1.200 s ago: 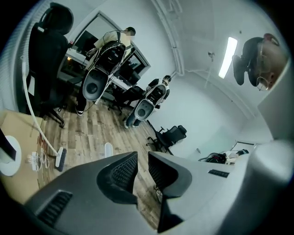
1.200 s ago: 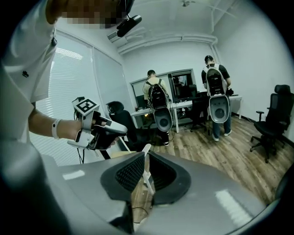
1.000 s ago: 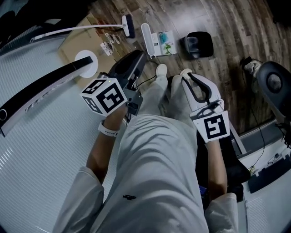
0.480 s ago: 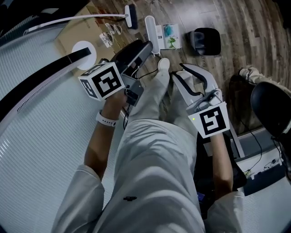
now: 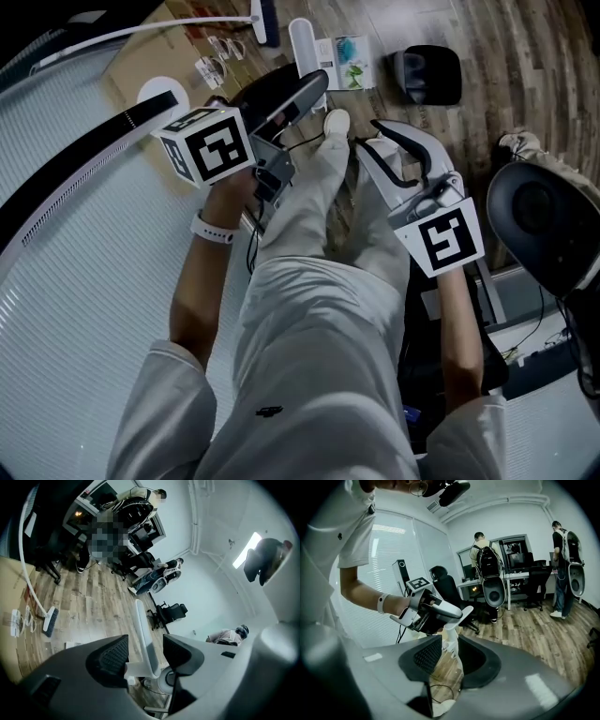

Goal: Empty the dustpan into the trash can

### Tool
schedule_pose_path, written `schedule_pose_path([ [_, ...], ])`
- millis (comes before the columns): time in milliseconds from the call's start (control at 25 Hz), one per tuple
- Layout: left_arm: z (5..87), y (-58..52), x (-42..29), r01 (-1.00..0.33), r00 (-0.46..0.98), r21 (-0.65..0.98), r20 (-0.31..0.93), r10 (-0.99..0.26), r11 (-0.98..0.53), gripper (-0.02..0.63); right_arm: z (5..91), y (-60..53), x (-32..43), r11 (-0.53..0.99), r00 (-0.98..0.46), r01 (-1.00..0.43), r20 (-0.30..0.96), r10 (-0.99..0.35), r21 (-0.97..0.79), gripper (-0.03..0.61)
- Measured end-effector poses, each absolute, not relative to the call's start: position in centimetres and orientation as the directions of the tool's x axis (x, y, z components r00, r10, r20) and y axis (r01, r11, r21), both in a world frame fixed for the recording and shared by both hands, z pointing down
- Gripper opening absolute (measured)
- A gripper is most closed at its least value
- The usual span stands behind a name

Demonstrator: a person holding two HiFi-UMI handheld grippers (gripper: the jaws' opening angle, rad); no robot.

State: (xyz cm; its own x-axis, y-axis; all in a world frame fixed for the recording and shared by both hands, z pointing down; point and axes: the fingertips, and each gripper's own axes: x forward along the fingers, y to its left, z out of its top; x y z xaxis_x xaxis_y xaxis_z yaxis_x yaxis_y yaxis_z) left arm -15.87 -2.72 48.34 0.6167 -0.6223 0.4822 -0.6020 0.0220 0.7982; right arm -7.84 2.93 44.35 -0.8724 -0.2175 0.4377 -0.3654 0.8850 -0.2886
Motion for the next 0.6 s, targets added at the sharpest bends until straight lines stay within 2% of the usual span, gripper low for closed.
schedule_pose_path([
  [120,49.0,-3.6,-15.4,-0.583,0.645,0.812,0.464,-0.607,0.001,0.224,45.2,2.4,-8.2,0.89,-0.876,-0.358,0.432,-0.215,-0.283,0.12],
  [200,49.4,-4.0,-15.0,-0.58,0.663,0.815,0.459,-0.591,-0.018,0.261,45.7,2.1,-8.4,0.895,-0.878,-0.348,0.432,-0.206,-0.28,0.12],
  [400,50.4,-4.1,-15.1,-0.585,0.68,0.81,0.467,-0.565,-0.035,0.262,47.7,2.0,-9.4,0.908,-0.879,-0.31,0.448,-0.161,-0.282,0.12],
  [600,50.4,-4.3,-14.3,-0.591,0.718,0.799,0.458,-0.525,-0.112,0.246,50.1,1.9,-9.7,0.926,-0.869,-0.291,0.471,-0.151,-0.24,0.12],
])
